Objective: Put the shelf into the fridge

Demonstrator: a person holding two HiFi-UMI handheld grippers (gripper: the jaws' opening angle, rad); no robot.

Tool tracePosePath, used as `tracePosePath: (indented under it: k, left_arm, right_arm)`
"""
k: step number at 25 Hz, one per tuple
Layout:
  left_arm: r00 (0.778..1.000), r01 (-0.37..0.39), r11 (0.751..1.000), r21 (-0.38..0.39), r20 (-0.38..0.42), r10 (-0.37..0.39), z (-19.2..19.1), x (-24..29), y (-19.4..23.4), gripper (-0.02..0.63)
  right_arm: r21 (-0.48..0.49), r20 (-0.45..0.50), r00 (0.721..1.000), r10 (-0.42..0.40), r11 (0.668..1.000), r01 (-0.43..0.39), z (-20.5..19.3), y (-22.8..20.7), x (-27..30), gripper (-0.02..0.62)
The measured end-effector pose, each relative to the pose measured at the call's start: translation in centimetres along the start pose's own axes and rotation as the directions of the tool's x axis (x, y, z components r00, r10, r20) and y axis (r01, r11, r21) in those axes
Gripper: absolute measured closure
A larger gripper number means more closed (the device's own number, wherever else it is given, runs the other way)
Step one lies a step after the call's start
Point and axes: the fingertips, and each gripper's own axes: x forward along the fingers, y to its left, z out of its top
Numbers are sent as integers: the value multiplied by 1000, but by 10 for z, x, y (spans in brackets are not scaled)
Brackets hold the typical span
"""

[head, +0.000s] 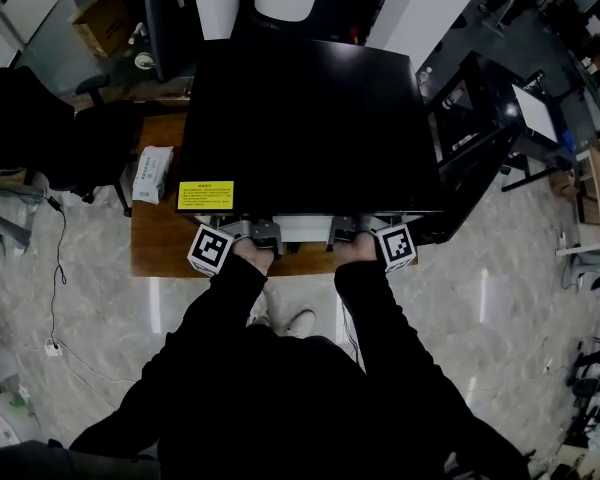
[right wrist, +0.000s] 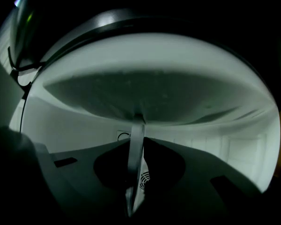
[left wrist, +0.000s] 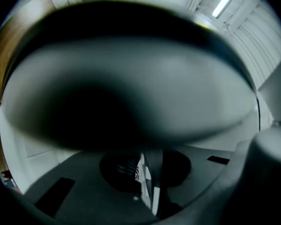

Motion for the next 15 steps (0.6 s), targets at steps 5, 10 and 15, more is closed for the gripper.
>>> tracePosePath:
  k: [5,10,15]
  left_arm:
    - [996,57,998,23,-77,-55,-13,-15,-11,539]
    - [973,99,990,102,-218,-75,-40,-55,-20,499]
    - [866,260,915,308,-493,-81,-73,-108,-38,495]
  right_arm:
    - [-54,-117,993,16,998,-23,-15,7,-18,453]
    - [-163,-326,946,0,985,-56,-45,5,-75,442]
    - [-343,-548,836,34,902,-261,-65,28,-132,494]
